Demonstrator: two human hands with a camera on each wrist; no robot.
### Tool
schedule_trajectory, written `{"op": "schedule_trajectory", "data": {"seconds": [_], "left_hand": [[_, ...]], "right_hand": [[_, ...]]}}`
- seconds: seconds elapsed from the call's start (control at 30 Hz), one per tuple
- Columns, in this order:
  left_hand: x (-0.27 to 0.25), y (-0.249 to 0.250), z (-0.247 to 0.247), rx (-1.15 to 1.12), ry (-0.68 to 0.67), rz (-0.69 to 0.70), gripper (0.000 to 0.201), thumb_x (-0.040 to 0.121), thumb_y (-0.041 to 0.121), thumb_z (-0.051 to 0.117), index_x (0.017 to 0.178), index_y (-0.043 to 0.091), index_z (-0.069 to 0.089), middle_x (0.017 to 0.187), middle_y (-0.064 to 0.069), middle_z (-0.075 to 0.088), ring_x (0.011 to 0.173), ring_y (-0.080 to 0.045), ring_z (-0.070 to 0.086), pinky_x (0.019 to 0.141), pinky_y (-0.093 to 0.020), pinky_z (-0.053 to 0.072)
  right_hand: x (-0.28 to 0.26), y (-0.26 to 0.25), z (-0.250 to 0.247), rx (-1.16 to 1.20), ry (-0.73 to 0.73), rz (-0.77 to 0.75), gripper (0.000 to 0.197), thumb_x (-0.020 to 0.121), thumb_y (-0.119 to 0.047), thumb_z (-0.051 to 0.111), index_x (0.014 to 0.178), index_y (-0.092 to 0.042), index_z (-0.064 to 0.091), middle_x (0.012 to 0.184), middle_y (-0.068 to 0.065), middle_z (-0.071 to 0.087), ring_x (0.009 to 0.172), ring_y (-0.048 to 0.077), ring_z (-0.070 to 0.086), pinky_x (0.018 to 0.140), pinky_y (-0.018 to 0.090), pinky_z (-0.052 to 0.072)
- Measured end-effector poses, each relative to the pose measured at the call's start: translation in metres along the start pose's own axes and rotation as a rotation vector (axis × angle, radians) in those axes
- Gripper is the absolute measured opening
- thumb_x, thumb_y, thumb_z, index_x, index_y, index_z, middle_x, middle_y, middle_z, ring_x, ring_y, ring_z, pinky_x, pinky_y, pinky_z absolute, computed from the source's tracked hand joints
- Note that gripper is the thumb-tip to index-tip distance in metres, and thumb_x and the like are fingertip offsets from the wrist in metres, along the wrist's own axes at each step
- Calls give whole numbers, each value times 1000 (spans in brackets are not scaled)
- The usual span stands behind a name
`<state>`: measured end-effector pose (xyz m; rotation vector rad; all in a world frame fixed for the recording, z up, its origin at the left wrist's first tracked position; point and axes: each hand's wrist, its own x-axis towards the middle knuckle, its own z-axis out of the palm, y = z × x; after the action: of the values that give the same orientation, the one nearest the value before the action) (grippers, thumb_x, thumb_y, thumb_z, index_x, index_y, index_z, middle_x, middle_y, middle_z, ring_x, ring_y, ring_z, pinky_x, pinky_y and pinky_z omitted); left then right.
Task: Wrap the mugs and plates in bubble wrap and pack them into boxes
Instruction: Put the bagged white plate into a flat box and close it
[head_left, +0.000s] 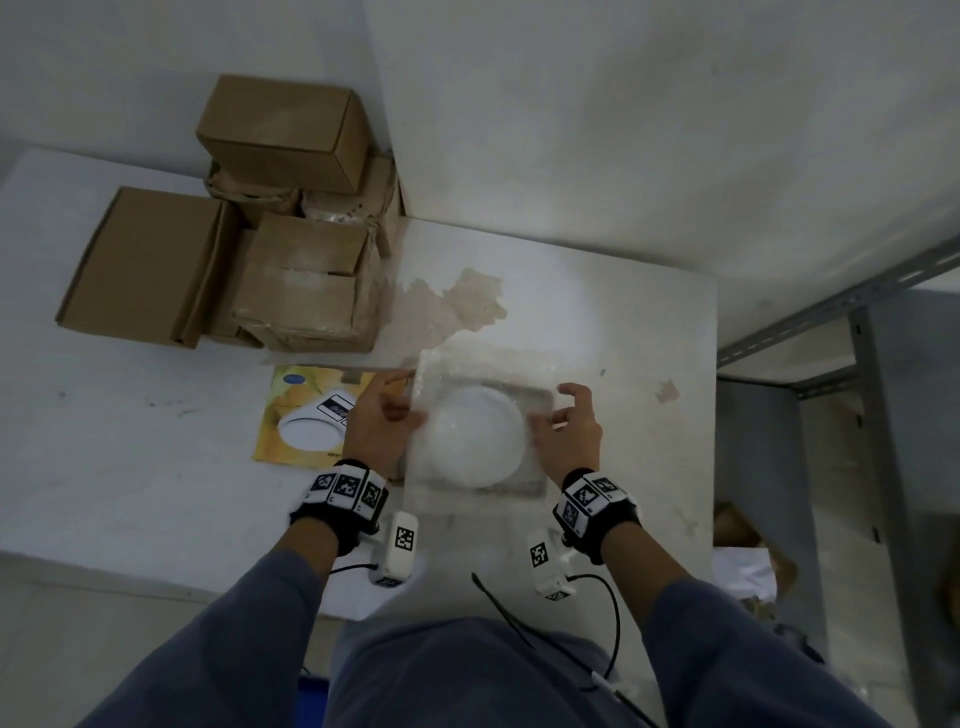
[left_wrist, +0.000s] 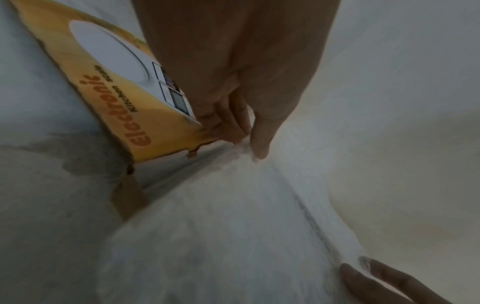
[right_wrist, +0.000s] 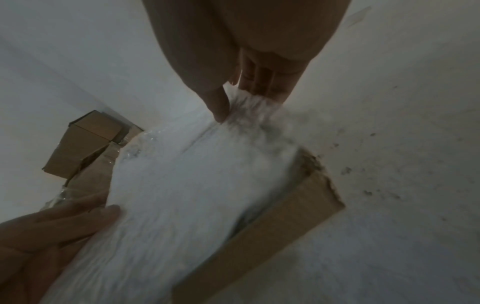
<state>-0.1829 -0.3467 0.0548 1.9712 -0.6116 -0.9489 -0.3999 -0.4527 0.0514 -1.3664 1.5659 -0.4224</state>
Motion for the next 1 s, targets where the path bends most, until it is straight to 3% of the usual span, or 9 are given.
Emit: {"op": "schedule_trajectory", "data": {"seconds": [0.13,0.3,0.43,0.57,0.63,0.73,0.83,0.93,1.0], "left_hand": [[3,-2,1,39,-59,-18,50,82,5,71,125,27,57,87,1,68,86,-14,66,83,-30,53],[6,-2,-1,124,-59,-41,38,79,8,75,115,18,69,89,3,69,81,-13,62,90,-36,54],[5,0,-1,120,-37,-60,35,79,14,76,113,19,69,96,5,70,91,-16,66,89,-37,55],[-2,8,1,56,25,-50,62,82,12,75,135,25,45,100,10,62,85,1,60,70,-11,46],[-5,10,-2,75,-18,15,69,82,5,71,139,21,36,112,4,56,87,-3,58,72,-13,46],[-9,7,-10,356,-60,302,65,71,4,72,129,14,45,126,5,39,106,-13,49,87,-29,48],[-10,5,-20,687,-185,513,57,65,19,76,118,24,58,134,-4,35,113,-19,44,88,-31,43],[-6,1,-26,955,-343,543,73,64,38,76,132,23,53,146,-9,33,130,-28,37,102,-46,39],[-3,-2,-27,1109,-391,535,88,68,48,72,144,17,40,153,-11,28,142,-30,26,114,-50,23]], "right_hand": [[-1,2,2,-1,16,-4,42,91,-18,65,128,-24,45,89,-2,59,75,12,61,56,21,46],[0,3,1,13,46,-33,41,90,-10,64,126,-24,49,88,1,62,73,13,62,58,17,47],[-1,4,3,2,71,-33,41,91,-8,63,126,-24,49,87,3,63,74,16,63,61,24,54],[-6,1,2,-32,98,-36,42,92,-15,63,128,-26,45,97,1,62,75,15,63,67,35,58],[-9,2,0,-143,110,-77,48,89,-21,65,130,-30,41,110,-4,57,79,13,61,69,34,55],[-12,2,-3,-390,123,-359,50,78,-19,68,124,-24,49,120,-1,49,93,20,58,77,36,51],[-18,-2,-1,-600,-113,-662,50,72,-27,71,119,-20,56,128,5,49,111,24,51,92,36,43],[-20,3,7,-831,-329,-711,68,69,-39,73,131,-21,50,145,11,41,132,31,39,108,44,34],[-18,9,10,-898,-358,-643,78,68,-42,76,137,-19,47,149,15,36,137,34,34,114,48,30]]}}
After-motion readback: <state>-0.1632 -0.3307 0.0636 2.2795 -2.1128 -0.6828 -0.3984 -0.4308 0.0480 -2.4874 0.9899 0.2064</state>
